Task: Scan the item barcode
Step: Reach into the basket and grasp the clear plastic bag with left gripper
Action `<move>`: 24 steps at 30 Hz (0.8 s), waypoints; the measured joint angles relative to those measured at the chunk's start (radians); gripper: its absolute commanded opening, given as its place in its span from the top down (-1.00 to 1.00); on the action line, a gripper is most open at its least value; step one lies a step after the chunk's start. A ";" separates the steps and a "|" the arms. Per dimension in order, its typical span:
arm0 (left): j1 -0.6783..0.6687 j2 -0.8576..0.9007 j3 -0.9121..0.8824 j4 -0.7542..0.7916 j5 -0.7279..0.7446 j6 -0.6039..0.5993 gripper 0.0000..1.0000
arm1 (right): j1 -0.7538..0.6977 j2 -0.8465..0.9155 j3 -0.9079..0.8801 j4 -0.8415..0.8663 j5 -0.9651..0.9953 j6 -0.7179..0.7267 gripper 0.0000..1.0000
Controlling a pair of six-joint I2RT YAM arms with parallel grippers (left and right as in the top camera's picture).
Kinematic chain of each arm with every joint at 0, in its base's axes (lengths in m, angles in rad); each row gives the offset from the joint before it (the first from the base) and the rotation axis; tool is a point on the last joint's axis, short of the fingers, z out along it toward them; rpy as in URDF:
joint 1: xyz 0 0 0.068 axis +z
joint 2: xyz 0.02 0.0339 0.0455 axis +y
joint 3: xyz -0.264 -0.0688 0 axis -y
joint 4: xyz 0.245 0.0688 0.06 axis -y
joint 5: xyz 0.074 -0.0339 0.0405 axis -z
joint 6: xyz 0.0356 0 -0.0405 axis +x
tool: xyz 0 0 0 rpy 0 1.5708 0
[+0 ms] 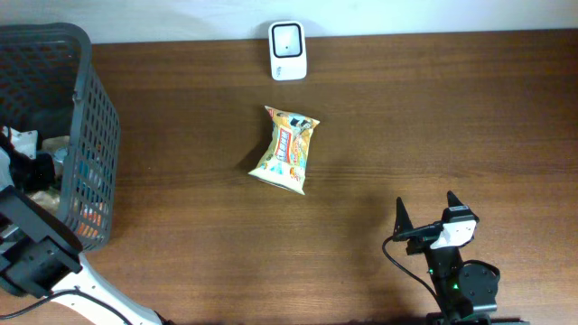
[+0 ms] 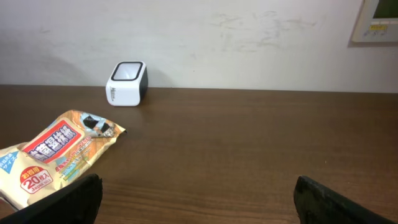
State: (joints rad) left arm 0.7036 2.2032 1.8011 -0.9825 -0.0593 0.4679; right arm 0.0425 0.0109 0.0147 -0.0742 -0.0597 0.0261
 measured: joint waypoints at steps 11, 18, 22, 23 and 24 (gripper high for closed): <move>-0.002 0.056 0.140 -0.120 0.054 -0.109 1.00 | 0.000 0.000 0.000 0.000 0.000 0.000 -0.97; 0.000 0.081 0.553 -0.298 0.329 -0.166 1.00 | 0.000 0.000 0.000 0.000 0.000 0.000 -0.97; 0.001 0.077 0.805 -0.396 0.398 -0.227 1.00 | 0.000 0.000 0.000 0.000 0.000 0.000 -0.97; 0.001 0.077 0.862 -0.420 0.403 -0.239 1.00 | 0.000 0.000 0.000 0.000 0.000 0.000 -0.97; 0.001 0.078 0.926 -0.447 0.408 -0.251 1.00 | 0.000 0.000 0.000 0.000 0.000 0.000 -0.97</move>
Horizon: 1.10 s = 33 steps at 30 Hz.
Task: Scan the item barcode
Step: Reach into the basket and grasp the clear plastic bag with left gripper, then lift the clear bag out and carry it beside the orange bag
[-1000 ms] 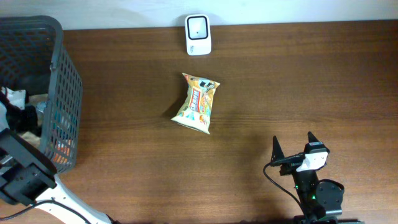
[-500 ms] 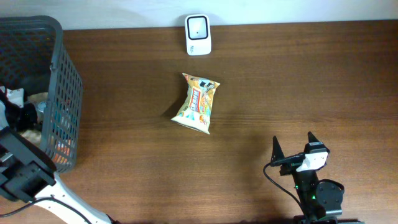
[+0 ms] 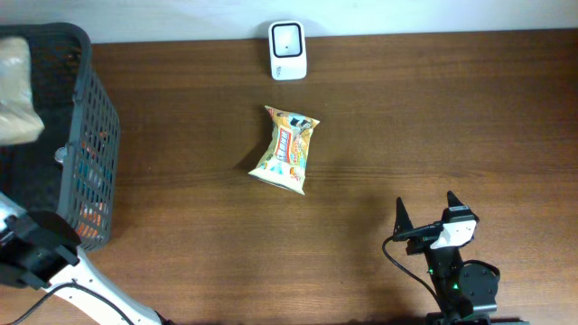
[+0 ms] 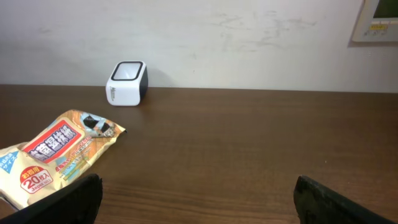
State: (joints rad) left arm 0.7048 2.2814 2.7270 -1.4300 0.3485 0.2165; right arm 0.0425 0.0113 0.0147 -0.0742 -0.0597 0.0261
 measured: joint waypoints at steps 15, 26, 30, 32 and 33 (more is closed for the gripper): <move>-0.039 -0.084 0.395 -0.005 0.443 -0.266 1.00 | 0.000 0.000 0.000 0.000 0.000 0.000 -0.97; -0.413 -0.101 0.395 -0.086 0.546 -0.289 1.00 | 0.000 0.000 0.000 0.000 0.000 0.000 -0.97; -0.576 -0.101 0.394 -0.115 0.541 -0.289 1.00 | 0.000 0.000 0.000 0.000 0.000 0.000 -0.97; -0.672 -0.101 0.383 -0.162 0.487 -0.289 1.00 | 0.000 0.000 0.000 0.000 0.000 0.000 -0.97; -0.723 -0.101 0.370 -0.188 0.436 -0.289 1.00 | 0.000 0.000 0.000 0.000 0.000 0.000 -0.97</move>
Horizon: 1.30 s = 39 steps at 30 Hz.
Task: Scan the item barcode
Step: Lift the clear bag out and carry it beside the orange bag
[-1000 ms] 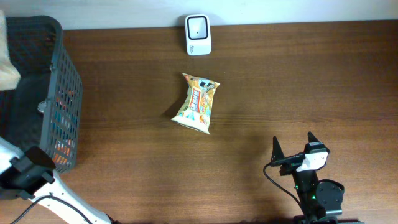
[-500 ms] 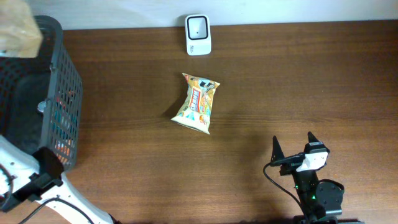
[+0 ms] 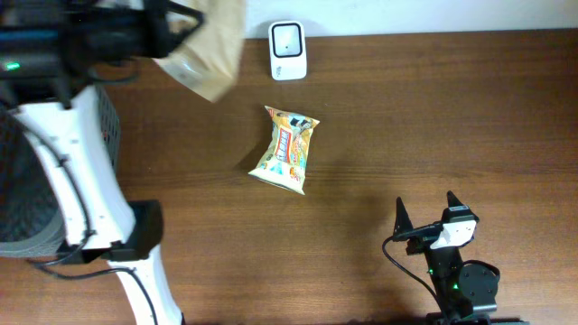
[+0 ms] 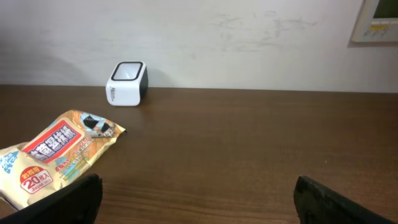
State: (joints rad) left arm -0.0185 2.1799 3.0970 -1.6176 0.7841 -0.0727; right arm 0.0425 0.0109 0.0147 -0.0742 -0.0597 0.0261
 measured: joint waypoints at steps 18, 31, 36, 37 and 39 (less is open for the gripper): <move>-0.491 0.070 -0.788 0.372 -0.617 -0.457 1.00 | 0.000 0.000 0.000 0.000 0.000 0.000 -0.97; -0.638 0.108 -1.112 0.830 -0.600 -0.627 -0.03 | 0.000 0.000 0.000 0.000 0.000 0.000 -0.97; -0.644 0.108 -1.112 0.841 -0.597 -0.635 -0.04 | 0.000 0.000 0.000 0.000 0.000 0.001 -0.97; -0.644 0.108 -1.112 0.841 -0.597 -0.635 -0.02 | 0.000 0.000 0.000 0.000 0.000 0.000 -0.97; -0.641 0.108 -1.111 0.841 -0.597 -0.635 -0.06 | 0.000 0.000 0.000 0.000 0.000 0.000 -0.97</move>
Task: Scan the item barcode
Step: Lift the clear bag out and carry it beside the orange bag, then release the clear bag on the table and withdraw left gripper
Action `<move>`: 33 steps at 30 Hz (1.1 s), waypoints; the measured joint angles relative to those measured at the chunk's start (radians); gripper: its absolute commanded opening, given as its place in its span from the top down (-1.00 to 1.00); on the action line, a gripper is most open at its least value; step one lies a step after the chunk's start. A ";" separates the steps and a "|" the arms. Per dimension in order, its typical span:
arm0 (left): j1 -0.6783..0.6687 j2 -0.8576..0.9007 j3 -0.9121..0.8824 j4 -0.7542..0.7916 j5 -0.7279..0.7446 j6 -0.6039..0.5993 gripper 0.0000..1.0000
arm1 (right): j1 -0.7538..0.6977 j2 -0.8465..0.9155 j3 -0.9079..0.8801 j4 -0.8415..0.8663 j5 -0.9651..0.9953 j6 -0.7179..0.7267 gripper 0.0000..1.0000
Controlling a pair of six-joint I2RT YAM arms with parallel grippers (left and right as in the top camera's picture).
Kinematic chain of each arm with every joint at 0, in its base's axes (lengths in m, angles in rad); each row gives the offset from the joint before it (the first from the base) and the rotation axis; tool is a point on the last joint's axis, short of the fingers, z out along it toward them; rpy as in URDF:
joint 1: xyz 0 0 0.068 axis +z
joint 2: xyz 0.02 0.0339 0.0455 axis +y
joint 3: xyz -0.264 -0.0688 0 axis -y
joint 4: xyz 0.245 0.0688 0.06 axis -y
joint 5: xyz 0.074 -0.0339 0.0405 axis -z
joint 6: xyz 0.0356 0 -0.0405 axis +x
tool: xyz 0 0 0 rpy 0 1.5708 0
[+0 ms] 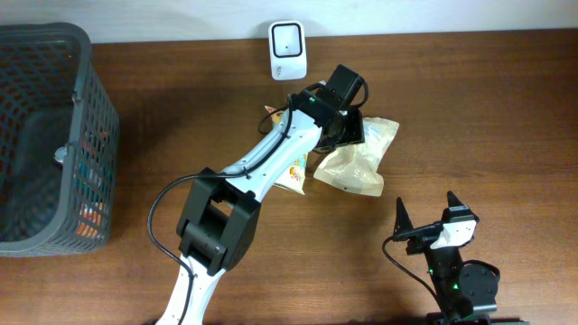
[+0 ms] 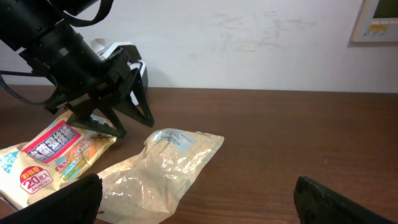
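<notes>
A pale, translucent bag (image 1: 358,162) lies flat on the table, right of an orange-labelled snack packet (image 1: 291,171). My left gripper (image 1: 349,126) hovers at the bag's far left edge; in the right wrist view its fingers (image 2: 142,112) look spread and the bag (image 2: 163,168) rests below them, so it reads as open. The white scanner (image 1: 288,39) stands at the table's back edge, partly hidden behind the left arm in the right wrist view. My right gripper (image 1: 424,215) stays open near the front edge, holding nothing.
A dark mesh basket (image 1: 86,117) with a few items inside stands at the far left. The left arm (image 1: 262,162) stretches diagonally across the table's middle, over the snack packet (image 2: 50,155). A wall runs behind the scanner (image 2: 124,53).
The left gripper held the pale bag high at the back left, beside the scanner. Now it is low at the table's middle and the bag lies on the wood. The right arm is unmoved.
The left arm first reached down into the basket. Then the pale bag showed above the basket. Later the gripper held it up left of the scanner. Now the bag rests on the table beside the snack packet, which stayed put throughout.
</notes>
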State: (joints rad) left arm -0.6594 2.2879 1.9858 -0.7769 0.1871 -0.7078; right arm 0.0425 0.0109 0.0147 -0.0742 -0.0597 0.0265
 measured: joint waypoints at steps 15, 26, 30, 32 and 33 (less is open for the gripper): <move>0.203 -0.291 0.419 -0.489 -0.260 0.406 -0.34 | 0.000 0.000 0.000 0.000 0.000 0.000 -0.97; 0.784 -0.508 0.481 -0.632 -0.406 0.441 -0.57 | 0.000 0.000 0.000 0.000 0.000 0.000 -0.97; 1.023 -0.505 0.470 -0.660 -0.375 0.441 -0.55 | 0.000 0.000 0.000 0.000 0.000 0.000 -0.97; 1.137 -0.502 0.449 -0.671 -0.342 0.441 -0.54 | 0.000 0.000 0.000 0.000 0.000 0.000 -0.97; 1.184 -0.497 0.435 -0.676 -0.320 0.444 -0.53 | 0.000 0.000 0.000 0.000 0.000 0.000 -0.97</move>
State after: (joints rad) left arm 0.5243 1.7908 2.4210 -1.4532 -0.1333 -0.2638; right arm 0.0425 0.0109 0.0147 -0.0742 -0.0597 0.0265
